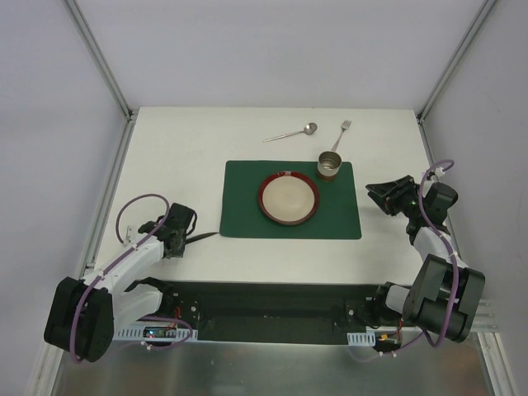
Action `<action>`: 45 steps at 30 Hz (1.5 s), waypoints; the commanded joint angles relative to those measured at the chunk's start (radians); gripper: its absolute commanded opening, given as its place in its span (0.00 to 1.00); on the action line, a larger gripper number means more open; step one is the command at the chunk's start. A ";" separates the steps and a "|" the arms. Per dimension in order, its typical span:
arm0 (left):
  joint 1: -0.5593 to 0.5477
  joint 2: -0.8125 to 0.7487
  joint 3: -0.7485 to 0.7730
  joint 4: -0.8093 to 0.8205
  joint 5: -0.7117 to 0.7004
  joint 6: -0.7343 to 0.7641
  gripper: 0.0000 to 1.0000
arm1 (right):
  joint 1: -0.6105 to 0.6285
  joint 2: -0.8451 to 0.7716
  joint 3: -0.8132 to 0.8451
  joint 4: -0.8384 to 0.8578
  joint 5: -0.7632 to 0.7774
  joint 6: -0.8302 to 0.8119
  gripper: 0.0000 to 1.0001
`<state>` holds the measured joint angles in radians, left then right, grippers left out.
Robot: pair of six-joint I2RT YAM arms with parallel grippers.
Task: Set the dinner table for one person
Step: Pick up the knife at the center of the board.
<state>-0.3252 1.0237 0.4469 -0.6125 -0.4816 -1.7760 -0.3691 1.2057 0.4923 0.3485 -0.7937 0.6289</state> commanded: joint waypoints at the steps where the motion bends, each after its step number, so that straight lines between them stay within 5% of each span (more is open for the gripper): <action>1: 0.014 0.059 -0.047 -0.041 0.040 -0.063 0.36 | -0.016 -0.009 -0.014 0.050 -0.022 0.011 0.40; 10: 0.017 0.113 -0.039 -0.039 0.063 -0.091 0.18 | -0.025 -0.012 -0.017 0.050 -0.024 0.015 0.40; 30: 0.078 0.254 0.059 0.042 0.069 0.024 0.32 | -0.053 -0.043 -0.031 0.050 -0.047 0.032 0.40; 45: 0.136 0.334 0.096 0.106 0.103 0.073 0.15 | -0.071 -0.067 -0.054 0.050 -0.065 0.041 0.40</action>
<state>-0.2073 1.3056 0.5850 -0.4511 -0.4343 -1.7458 -0.4282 1.1694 0.4431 0.3557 -0.8291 0.6636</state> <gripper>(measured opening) 0.179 0.402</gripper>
